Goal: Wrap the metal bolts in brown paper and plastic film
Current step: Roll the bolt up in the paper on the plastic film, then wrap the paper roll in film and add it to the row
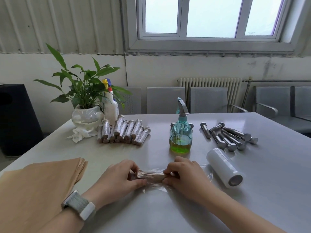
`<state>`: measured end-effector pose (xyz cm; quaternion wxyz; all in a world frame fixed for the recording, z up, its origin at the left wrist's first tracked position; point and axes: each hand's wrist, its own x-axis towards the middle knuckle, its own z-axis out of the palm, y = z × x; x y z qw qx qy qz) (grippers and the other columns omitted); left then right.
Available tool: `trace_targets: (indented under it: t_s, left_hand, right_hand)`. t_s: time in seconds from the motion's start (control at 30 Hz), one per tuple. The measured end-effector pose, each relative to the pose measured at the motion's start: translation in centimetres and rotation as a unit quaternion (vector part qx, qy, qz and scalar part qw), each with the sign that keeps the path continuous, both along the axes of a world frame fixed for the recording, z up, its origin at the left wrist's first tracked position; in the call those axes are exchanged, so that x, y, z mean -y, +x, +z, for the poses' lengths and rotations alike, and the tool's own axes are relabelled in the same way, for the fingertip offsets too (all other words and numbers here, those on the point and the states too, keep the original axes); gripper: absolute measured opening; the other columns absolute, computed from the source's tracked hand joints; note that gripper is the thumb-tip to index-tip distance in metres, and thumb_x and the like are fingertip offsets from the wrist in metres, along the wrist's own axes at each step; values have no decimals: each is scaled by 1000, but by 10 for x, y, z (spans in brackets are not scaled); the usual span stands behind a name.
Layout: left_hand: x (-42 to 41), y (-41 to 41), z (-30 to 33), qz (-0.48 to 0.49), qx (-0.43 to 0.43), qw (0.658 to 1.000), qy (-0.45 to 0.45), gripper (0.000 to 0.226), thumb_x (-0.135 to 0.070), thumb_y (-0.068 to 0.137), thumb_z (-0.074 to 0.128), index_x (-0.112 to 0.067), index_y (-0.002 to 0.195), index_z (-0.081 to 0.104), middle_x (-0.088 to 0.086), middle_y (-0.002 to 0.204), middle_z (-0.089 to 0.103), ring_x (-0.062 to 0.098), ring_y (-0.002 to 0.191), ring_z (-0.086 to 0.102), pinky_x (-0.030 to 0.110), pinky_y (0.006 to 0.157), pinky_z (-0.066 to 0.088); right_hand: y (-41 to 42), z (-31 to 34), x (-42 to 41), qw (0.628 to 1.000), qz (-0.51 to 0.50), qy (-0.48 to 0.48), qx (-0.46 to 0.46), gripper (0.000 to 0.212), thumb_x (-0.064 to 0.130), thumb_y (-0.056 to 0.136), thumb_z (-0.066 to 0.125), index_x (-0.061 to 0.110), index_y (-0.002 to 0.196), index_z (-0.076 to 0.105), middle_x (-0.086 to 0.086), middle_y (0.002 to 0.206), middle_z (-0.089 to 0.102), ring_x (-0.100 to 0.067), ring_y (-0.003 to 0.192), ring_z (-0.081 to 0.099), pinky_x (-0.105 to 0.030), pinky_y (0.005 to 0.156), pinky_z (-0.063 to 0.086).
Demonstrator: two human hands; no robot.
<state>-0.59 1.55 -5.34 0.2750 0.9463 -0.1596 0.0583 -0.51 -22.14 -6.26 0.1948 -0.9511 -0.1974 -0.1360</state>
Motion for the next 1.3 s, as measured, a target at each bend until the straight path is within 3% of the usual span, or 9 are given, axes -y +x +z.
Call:
trace_targets:
  t_s: [0.2,0.3,0.43,0.6,0.77,0.87,1.07,1.17,1.3]
  left_hand:
    - [25,9,16,-56,-34,951,-302,35,-37,66,88,-24,91,67,0,81,70,9,68,60,23,65,48]
    - [59,15,19,-98,-22,924,-368,39,-45,68,80,-33,102,66,-10,73,61,7,69,56,19,67,47]
    - [107,22,15,-111,-59,873,-470,23,-36,74,81,-19,85,69,-10,68,62,6,63,56,17,61,47]
    - [145,31,4,-50,-25,881,-469,28,-29,73,67,-20,56,47,-11,50,40,10,47,35,21,47,34]
    - [146,39,-9,-31,-33,888,-458,19,-29,70,66,-26,56,54,-12,49,48,6,46,42,17,46,38]
    - [146,37,-14,-47,-54,898,-434,13,-30,71,63,-25,60,60,-9,53,54,6,50,48,19,48,42]
    - [141,41,-14,-27,-55,931,-360,25,-28,84,62,-5,77,62,-5,59,54,11,55,44,20,52,39]
    - [143,41,-13,-18,-39,938,-344,24,-24,87,61,-1,85,65,-3,61,56,11,55,45,18,52,38]
    - [146,37,-10,-25,-36,943,-330,29,-27,90,60,1,81,60,1,62,53,14,58,44,22,54,38]
  right_hand:
    - [-8,1,10,987,-21,143,-71,15,32,80,74,39,74,62,7,83,62,-7,81,56,-22,75,44]
    - [-11,2,16,981,-38,171,-88,17,29,81,74,36,72,62,7,81,65,-7,77,58,-22,74,46]
    - [-12,0,21,979,-45,182,-76,12,25,82,75,26,75,66,5,84,63,-8,75,57,-19,72,45]
    - [-12,-1,24,983,-46,170,-58,11,26,83,74,18,79,67,4,91,60,-6,76,55,-18,74,44]
    - [-10,1,22,988,-38,144,-40,6,20,83,73,15,83,71,6,93,62,-1,71,51,-7,69,37]
    - [-12,9,23,995,-16,81,-61,11,14,84,70,10,93,75,2,104,65,-7,87,60,-10,77,42]
    - [-6,67,87,983,-174,-6,52,36,56,87,61,28,108,68,9,101,60,-8,91,57,-20,75,44]
    - [0,71,114,941,-278,-123,-146,78,79,77,52,22,130,47,-1,125,57,-18,98,57,-34,73,51]
    - [3,60,114,908,-254,86,-321,70,62,76,70,11,120,49,-3,109,54,-19,84,67,-33,51,58]
